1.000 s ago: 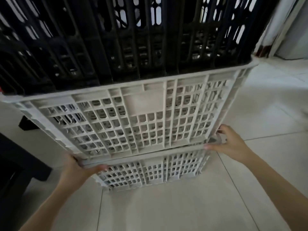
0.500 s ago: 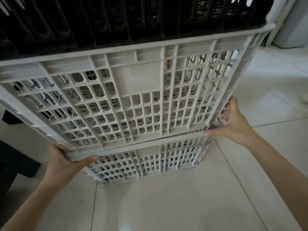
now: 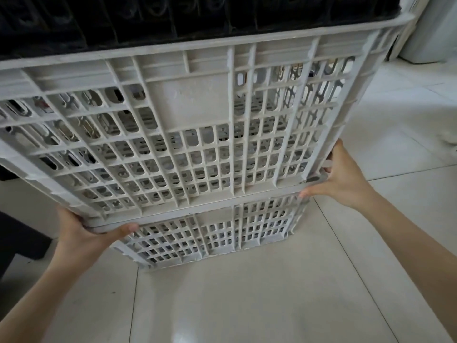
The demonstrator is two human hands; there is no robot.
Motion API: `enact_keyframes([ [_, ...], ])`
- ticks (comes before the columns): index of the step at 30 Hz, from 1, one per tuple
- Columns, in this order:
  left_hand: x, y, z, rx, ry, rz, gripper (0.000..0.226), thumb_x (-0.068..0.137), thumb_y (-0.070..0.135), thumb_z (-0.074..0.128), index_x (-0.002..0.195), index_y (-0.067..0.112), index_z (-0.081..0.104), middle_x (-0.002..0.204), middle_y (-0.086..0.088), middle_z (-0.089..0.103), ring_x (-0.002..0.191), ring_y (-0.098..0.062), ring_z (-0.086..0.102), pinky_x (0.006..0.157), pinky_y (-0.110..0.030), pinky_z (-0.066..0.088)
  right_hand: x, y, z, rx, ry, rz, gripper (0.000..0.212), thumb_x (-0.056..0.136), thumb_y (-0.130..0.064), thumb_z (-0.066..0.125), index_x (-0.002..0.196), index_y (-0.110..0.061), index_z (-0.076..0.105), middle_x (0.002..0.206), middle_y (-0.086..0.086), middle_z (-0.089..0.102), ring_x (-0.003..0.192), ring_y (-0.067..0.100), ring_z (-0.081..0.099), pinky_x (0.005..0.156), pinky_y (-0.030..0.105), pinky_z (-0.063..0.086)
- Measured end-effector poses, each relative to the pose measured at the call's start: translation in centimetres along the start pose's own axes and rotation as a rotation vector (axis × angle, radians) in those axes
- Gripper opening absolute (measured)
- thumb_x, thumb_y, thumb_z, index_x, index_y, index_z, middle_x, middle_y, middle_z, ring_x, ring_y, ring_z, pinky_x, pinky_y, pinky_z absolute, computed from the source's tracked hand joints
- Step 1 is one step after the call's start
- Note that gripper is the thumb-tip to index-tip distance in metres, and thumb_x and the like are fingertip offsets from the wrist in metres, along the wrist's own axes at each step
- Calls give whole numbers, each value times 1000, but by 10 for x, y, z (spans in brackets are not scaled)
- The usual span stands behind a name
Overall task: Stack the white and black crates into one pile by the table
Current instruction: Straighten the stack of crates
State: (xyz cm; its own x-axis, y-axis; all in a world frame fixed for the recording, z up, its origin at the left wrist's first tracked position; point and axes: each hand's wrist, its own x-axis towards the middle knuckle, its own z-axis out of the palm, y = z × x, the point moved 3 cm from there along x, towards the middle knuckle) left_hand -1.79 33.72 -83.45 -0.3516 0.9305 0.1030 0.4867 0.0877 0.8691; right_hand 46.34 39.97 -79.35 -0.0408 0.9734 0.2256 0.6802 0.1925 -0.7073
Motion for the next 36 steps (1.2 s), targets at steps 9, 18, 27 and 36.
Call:
enact_keyframes([
  [9, 2, -4, -2, -1, 29, 17, 99, 35, 42, 89, 115, 27, 33, 97, 18, 53, 101, -11, 56, 79, -23, 45, -12, 2, 4, 20, 102, 4, 92, 39, -21, 96, 110, -26, 37, 102, -18, 52, 100, 8, 51, 79, 26, 42],
  [18, -9, -3, -1, 30, 124, 2, 111, 30, 51, 88, 125, 23, 37, 109, 9, 52, 102, -13, 53, 82, -29, 44, -13, 0, 1, 9, 69, 5, 96, 43, -22, 96, 121, -17, 40, 115, -6, 55, 106, 11, 50, 87, 30, 42],
  [27, -23, -8, 1, 6, 120, -31, 101, 37, 44, 89, 120, 24, 35, 99, 15, 52, 89, -5, 55, 77, -25, 45, -20, 1, 5, 27, 40, 25, 96, 47, -18, 95, 126, -21, 40, 117, -8, 53, 106, 7, 49, 87, 29, 41],
  [36, -15, 9, -14, -36, -145, -163, 101, 19, 49, 93, 94, -9, 57, 80, -8, 68, 83, -19, 68, 73, -28, 57, -25, -11, 6, 142, -166, 106, 106, 53, -27, 93, 137, -26, 28, 126, -14, 43, 124, 11, 43, 101, 25, 40],
])
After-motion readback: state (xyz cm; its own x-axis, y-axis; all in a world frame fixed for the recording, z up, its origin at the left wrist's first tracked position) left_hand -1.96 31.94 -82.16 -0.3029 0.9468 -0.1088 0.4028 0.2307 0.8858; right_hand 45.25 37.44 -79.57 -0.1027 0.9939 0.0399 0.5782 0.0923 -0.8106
